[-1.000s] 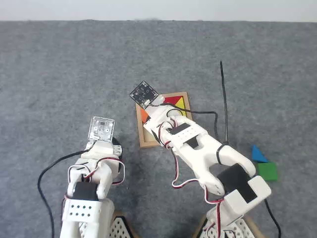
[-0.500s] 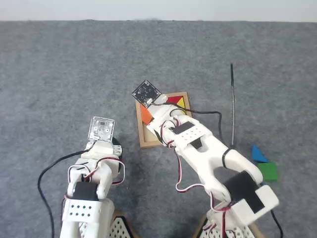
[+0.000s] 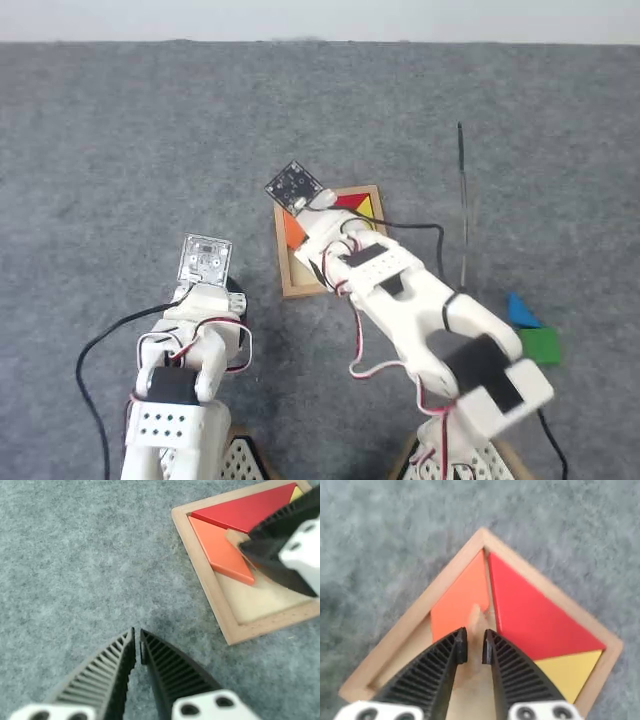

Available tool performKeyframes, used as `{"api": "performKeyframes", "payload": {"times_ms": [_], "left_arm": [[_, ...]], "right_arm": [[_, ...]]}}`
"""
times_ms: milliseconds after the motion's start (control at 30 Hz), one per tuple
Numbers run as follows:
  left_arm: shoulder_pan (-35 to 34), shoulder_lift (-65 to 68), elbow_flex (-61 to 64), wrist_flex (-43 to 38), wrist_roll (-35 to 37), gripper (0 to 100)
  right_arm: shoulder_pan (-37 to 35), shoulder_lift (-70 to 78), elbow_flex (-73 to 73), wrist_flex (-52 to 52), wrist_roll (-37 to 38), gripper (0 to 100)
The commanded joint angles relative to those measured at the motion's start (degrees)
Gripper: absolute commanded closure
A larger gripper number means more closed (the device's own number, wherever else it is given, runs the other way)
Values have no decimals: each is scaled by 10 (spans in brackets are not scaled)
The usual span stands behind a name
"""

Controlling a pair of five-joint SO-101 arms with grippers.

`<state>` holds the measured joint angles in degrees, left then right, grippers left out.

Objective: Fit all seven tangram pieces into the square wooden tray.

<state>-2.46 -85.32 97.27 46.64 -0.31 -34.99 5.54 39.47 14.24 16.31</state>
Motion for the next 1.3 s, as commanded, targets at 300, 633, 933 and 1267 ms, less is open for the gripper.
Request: {"api": "performKeyframes", "payload": {"times_ms": [300, 633, 933, 1267], "left_arm": [[-3, -7, -5, 1, 4, 985], [-3, -7, -5, 1, 4, 985], [-3, -7, -5, 1, 4, 985], [-3, -7, -5, 1, 4, 985]], "right_arm": [[24, 52, -93, 14, 4, 929], [23, 44, -93, 57, 4, 929], [-19, -57, -36, 34, 4, 929], [18, -233, 99, 22, 7, 929]]}}
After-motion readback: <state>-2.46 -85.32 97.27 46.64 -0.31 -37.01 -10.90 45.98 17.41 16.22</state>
